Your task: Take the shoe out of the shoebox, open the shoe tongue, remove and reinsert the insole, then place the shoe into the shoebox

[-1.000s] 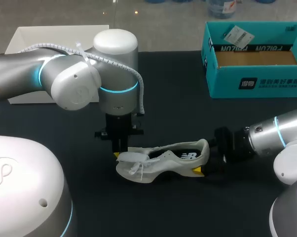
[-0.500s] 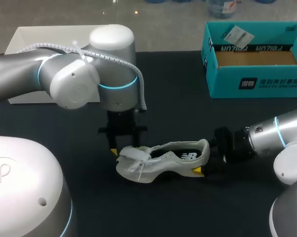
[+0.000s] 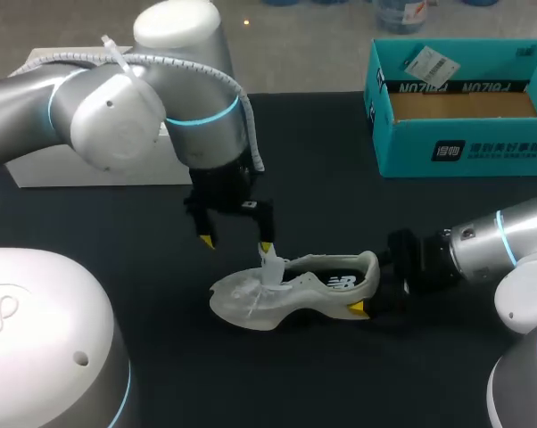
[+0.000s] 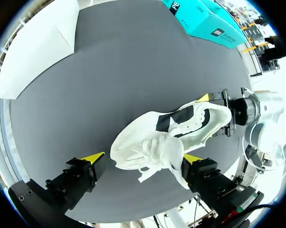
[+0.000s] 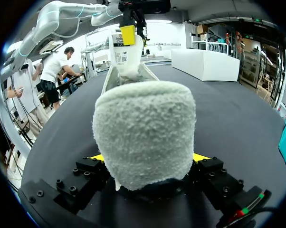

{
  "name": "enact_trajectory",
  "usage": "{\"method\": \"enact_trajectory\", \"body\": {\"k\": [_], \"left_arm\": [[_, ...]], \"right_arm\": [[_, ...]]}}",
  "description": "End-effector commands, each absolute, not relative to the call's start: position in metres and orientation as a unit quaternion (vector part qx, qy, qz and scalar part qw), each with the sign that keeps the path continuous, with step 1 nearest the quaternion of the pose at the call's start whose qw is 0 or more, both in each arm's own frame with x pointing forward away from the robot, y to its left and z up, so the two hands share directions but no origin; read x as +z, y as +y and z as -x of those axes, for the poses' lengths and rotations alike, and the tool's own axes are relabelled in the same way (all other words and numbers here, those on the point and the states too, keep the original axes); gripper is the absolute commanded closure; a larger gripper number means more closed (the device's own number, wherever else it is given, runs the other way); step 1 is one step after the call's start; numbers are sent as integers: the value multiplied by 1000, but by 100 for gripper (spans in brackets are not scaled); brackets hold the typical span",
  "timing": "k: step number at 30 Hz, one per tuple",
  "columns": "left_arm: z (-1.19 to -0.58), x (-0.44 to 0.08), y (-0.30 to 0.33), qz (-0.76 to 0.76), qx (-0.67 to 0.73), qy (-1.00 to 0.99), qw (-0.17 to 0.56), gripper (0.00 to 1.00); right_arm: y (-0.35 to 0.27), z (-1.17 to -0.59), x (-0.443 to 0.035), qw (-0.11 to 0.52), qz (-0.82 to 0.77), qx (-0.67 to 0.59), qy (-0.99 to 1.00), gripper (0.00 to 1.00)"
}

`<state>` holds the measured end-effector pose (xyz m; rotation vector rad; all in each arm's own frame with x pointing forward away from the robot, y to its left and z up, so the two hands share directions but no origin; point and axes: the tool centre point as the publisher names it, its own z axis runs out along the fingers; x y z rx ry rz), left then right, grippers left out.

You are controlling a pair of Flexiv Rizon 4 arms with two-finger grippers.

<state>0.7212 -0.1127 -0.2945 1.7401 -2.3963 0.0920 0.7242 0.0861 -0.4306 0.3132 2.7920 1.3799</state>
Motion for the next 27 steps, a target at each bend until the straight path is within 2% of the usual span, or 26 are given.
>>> {"method": "enact_trajectory", "body": {"k": [1,6,8,11,22,27], "left_arm": [[-737,-281,-120,-458,-20,-881,111,0],[-740,-260,-126,-236,-41,-969,56,0],[-735,-246,-123,-122,-23,-989,75,0],[-729,-230,-122,-31,-11,-998,51,0],[-729,-230,-122,-31,-11,-998,51,0],[-730,-235,-128,-60,51,-996,29,0]], "right_arm": [[90,-721,-439,6,-101,438,893,100],[90,-721,-439,6,-101,438,893,100],[90,-721,-439,6,-101,438,893,100],[90,-721,-439,6,-101,438,893,100],[90,-721,-439,6,-101,438,893,100],[90,-721,-439,6,-101,438,893,100]]}}
